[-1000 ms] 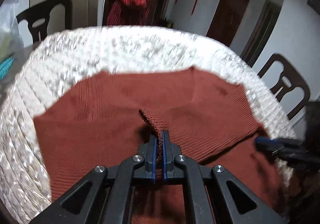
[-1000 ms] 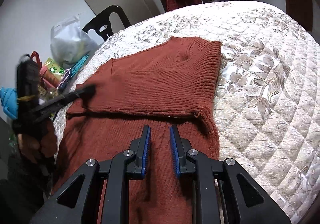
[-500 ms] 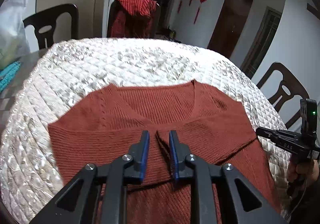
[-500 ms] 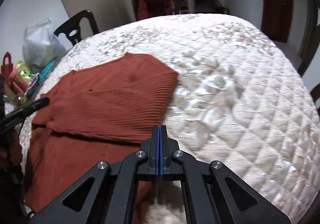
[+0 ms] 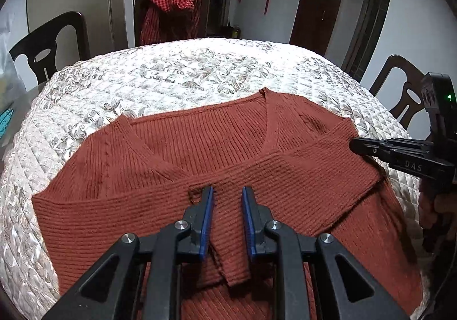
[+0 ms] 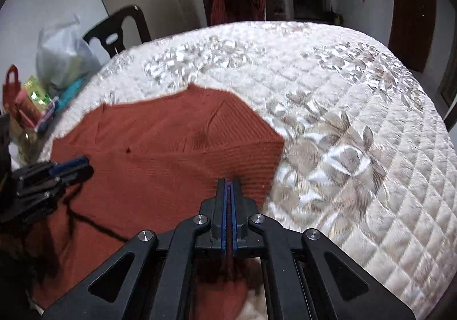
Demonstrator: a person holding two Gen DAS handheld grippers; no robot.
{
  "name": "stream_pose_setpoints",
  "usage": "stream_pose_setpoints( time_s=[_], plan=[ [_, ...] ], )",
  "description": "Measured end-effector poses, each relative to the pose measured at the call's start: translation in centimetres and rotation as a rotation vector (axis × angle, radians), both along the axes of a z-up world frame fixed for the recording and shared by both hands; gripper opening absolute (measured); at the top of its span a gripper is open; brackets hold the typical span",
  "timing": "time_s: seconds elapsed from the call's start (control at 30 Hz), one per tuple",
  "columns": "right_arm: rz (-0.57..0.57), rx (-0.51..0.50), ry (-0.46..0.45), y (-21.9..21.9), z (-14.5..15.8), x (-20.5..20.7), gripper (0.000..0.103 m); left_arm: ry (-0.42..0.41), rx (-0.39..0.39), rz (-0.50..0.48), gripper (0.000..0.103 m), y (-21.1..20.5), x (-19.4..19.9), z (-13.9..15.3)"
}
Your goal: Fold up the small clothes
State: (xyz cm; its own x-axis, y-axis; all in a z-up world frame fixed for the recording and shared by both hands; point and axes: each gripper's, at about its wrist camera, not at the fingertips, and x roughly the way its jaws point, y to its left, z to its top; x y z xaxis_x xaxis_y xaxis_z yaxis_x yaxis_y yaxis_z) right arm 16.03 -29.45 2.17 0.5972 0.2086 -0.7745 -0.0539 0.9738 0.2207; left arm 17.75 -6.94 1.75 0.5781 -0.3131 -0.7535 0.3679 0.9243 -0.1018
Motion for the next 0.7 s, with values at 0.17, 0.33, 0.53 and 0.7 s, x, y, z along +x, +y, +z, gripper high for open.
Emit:
stream_pose_setpoints(
  time_s=[0.17, 0.33, 0.53, 0.7],
  plan=[
    [0.006, -0.017, -0.017, 0.5, 1.0, -2.0, 0.001, -0.02, 0.011, 0.019, 0.022, 0.5, -1.4, 0.6],
    [0.058, -0.038, -0.007, 1.6, 0.4, -4.6, 0.001, -0.036, 0.038, 0.033, 0.022, 0.9, -3.6, 0.8],
    [0.063, -0.075, -0.04, 2.2, 1.6, -5.6, 0.002, -0.056, 0.062, 0.065, 0.023, 1.4, -4.6, 1.0],
    [0.092, -0.07, -0.063, 2.7, 2.3, -6.4, 0.006, -0.121, 0.116, 0.16, 0.023, 3.9, -5.8, 2.1]
  ],
)
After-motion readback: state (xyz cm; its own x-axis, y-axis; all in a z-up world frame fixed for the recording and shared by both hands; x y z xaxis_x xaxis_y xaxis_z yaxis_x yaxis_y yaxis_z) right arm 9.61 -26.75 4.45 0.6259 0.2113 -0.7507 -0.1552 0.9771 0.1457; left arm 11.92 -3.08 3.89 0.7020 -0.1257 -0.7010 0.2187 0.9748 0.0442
